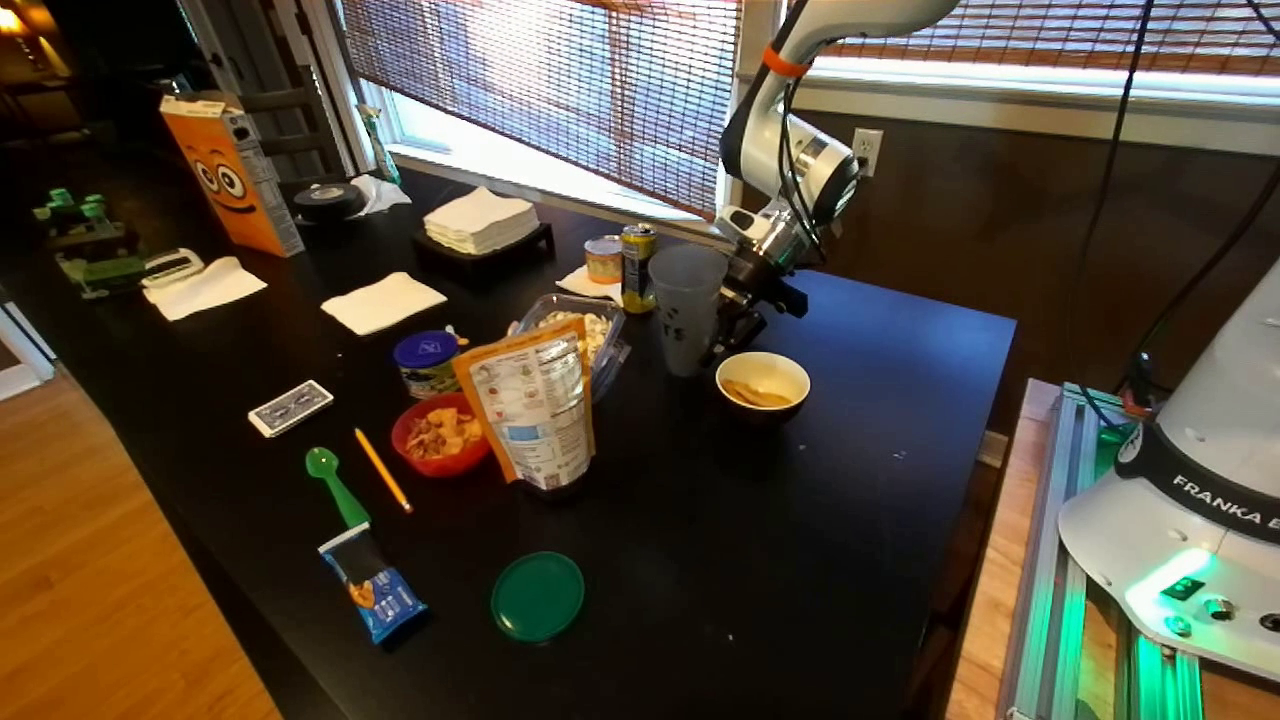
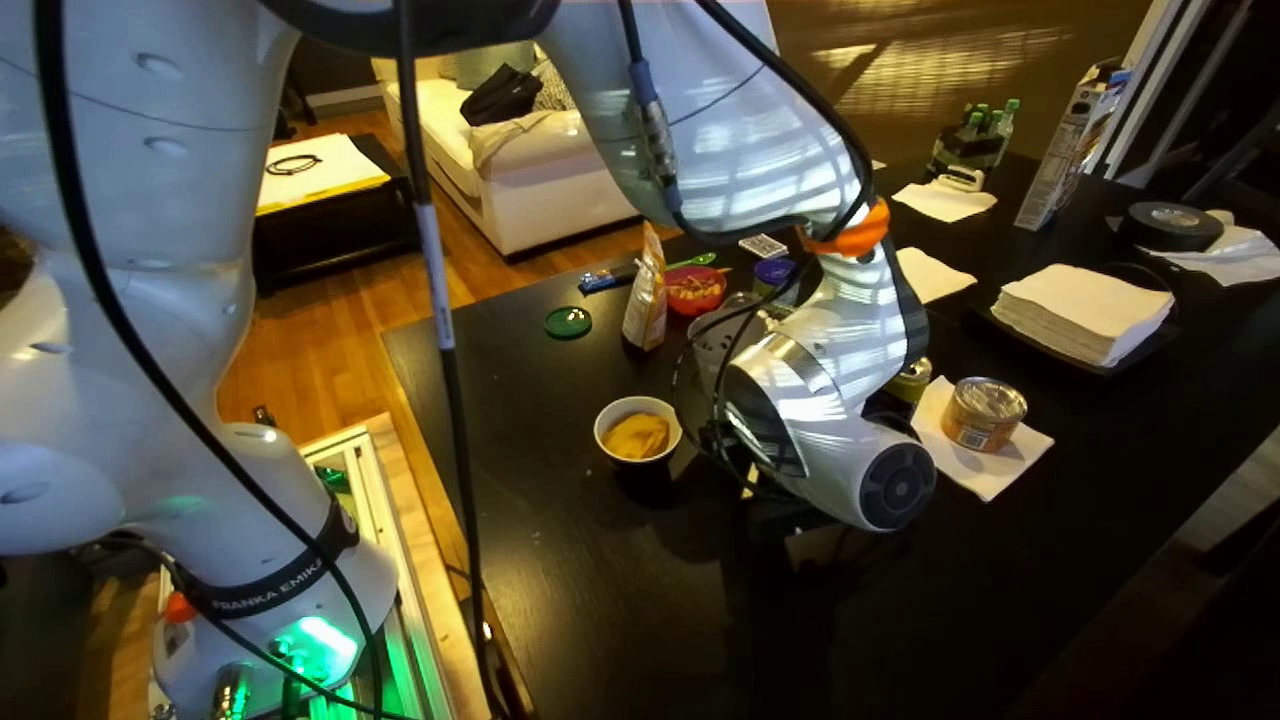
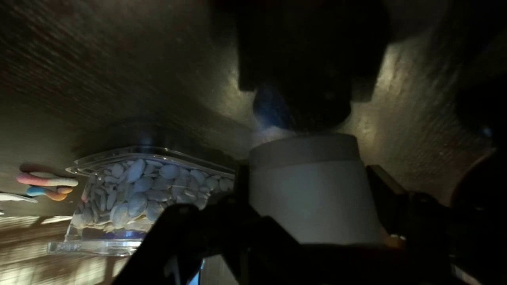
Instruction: Pour the contents in the grey cup in the clear bowl.
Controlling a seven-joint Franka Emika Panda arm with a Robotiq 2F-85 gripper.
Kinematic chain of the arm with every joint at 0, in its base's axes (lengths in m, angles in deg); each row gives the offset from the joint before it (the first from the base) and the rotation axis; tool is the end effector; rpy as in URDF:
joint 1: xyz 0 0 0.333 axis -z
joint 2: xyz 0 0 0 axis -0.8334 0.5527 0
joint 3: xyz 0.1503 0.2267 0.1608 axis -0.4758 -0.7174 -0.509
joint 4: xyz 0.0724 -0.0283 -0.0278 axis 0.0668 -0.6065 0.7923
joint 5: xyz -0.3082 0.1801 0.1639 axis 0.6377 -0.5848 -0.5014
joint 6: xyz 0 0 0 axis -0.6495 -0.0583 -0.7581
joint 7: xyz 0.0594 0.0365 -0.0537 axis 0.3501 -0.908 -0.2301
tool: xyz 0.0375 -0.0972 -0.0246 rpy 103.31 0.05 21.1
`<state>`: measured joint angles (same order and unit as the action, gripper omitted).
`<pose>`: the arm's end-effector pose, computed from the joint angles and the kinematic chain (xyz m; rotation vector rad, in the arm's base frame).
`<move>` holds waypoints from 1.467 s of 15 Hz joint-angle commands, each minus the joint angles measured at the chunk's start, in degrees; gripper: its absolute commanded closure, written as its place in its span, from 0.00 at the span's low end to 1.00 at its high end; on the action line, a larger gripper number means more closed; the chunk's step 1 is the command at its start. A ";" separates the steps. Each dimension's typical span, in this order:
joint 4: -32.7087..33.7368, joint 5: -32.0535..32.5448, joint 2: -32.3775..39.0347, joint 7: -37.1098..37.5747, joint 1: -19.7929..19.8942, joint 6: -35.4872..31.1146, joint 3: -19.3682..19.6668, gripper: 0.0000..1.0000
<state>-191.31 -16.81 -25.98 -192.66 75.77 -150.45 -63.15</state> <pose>0.4834 -0.1622 0.1047 -1.9517 -1.4723 -0.9595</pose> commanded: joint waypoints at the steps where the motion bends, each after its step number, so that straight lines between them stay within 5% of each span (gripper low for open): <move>1: 1.65 -2.35 1.54 2.44 -1.21 1.80 1.45 0.52; 4: 1.93 -2.51 2.00 4.46 -1.40 1.30 1.72 0.52; 6: 1.96 -2.42 2.09 5.33 -1.34 1.41 1.90 0.07; 8: 1.71 -2.85 1.86 5.58 -1.22 1.17 2.04 0.01; 22: -3.82 -2.36 -4.28 9.41 -3.78 -8.63 7.18 0.00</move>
<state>-191.39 -18.89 -26.00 -186.33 74.13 -154.33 -57.78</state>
